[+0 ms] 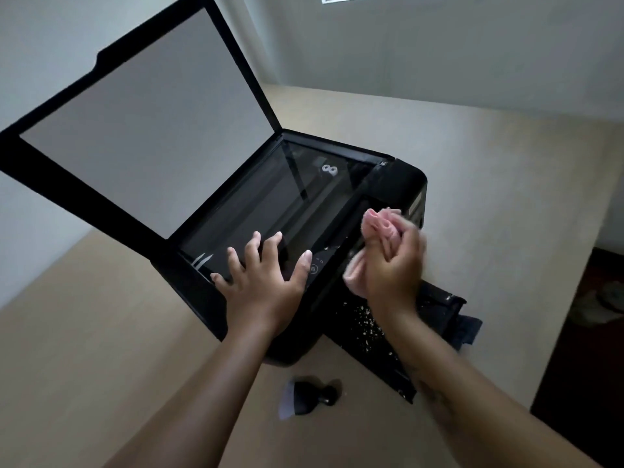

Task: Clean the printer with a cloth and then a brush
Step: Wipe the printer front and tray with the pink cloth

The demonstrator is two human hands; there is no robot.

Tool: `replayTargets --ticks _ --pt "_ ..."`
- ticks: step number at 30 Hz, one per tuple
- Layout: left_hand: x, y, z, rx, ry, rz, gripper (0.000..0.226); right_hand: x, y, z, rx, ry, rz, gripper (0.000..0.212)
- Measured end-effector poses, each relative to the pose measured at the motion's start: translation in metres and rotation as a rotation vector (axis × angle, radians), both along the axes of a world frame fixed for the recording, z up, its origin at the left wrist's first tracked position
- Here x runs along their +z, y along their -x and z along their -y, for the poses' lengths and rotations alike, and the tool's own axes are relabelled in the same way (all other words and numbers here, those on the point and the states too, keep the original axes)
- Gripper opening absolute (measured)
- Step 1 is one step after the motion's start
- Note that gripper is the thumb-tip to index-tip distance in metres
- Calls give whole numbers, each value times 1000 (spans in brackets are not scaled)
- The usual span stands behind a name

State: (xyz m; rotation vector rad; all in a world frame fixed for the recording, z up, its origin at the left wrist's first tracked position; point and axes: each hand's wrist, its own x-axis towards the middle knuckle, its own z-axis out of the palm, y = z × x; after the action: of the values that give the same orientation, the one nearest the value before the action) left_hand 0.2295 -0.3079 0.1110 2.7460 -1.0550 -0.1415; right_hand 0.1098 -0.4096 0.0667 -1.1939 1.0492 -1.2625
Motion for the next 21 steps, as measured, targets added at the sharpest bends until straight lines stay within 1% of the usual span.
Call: replayTargets --ticks 1,4,5,7,9,12,14,16,19,20,21 --pt "0 0 0 1 -1 1 74 5 -13 -9 -16 -72 60 34" --pt "1 0 -2 -8 -5 -13 86 1 -44 -28 2 -185 189 41" --pt "2 0 -2 -15 -18 -18 93 -1 -47 -29 12 -216 189 41" --pt "3 -1 -2 -24 -64 -23 105 -5 -40 -28 30 -187 150 39" --pt "4 -2 -2 -28 -107 -16 111 -9 -28 -28 40 -123 142 31" --pt "4 -2 -2 -31 -107 -13 108 -17 -9 -39 155 -9 44 20" --pt "4 -1 -2 -25 -93 -1 106 -22 -2 -37 212 32 -13 18" --pt "4 0 -4 -21 -87 10 105 -19 -2 -18 165 17 0 19" --pt "2 -1 -6 -20 -78 20 106 -5 -17 19 32 -128 151 19" --pt "1 -1 -6 -16 -81 21 106 -5 -21 22 17 -139 135 20" --pt "2 -1 -5 -15 -85 24 107 -8 -21 21 28 -110 77 21"
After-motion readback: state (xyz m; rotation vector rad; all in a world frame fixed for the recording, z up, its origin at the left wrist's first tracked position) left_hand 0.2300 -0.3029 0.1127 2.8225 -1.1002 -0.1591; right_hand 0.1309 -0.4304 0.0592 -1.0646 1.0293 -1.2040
